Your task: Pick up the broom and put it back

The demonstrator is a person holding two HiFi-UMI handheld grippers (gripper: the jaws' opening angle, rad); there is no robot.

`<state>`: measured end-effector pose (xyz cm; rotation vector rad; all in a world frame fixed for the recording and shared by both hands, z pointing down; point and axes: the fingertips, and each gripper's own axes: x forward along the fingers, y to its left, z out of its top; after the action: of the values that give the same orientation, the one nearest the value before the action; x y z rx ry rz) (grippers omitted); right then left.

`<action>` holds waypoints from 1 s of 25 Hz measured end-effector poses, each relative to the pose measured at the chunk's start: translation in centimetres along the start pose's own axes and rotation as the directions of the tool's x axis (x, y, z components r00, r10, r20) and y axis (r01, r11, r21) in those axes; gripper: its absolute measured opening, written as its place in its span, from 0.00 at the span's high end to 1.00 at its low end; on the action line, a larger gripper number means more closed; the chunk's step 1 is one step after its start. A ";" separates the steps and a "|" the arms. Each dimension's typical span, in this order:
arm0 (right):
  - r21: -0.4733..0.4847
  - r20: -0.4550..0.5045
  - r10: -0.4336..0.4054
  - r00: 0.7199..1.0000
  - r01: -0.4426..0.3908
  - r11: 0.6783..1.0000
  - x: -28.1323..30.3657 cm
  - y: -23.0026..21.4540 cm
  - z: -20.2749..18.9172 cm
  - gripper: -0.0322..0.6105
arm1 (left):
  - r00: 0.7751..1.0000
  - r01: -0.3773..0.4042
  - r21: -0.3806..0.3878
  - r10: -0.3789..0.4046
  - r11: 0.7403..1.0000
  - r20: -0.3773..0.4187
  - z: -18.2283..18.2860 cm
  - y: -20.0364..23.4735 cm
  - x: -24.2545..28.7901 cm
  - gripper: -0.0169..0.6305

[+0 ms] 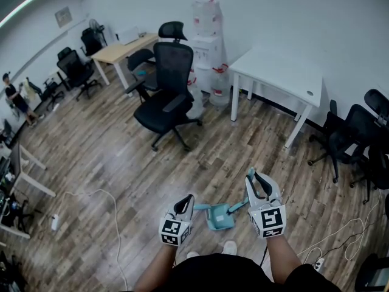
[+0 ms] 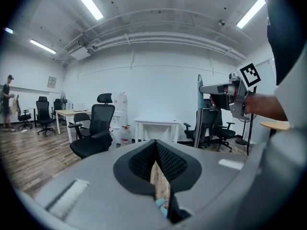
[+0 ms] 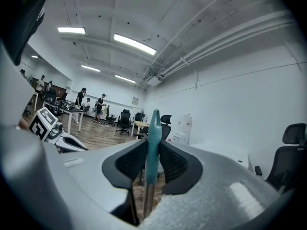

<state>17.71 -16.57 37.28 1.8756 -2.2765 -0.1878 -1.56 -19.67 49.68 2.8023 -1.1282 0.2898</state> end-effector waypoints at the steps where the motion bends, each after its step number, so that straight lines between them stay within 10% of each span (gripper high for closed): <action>1: 0.001 -0.003 0.000 1.000 0.000 1.000 0.0 0.0 -0.1 0.81 | 1.000 0.000 0.000 0.000 1.000 -0.001 -0.1 0.0 0.0 0.95; 25: -0.035 -0.152 0.042 0.988 -0.047 0.998 0.3 1.1 -6.5 0.81 | 0.996 -0.017 -0.035 0.014 0.999 -0.088 -3.6 -0.4 -1.1 0.95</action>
<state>18.02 -16.56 43.87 1.7549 -2.1958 -0.0791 -2.52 -18.06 52.92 2.7223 -1.1253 0.3858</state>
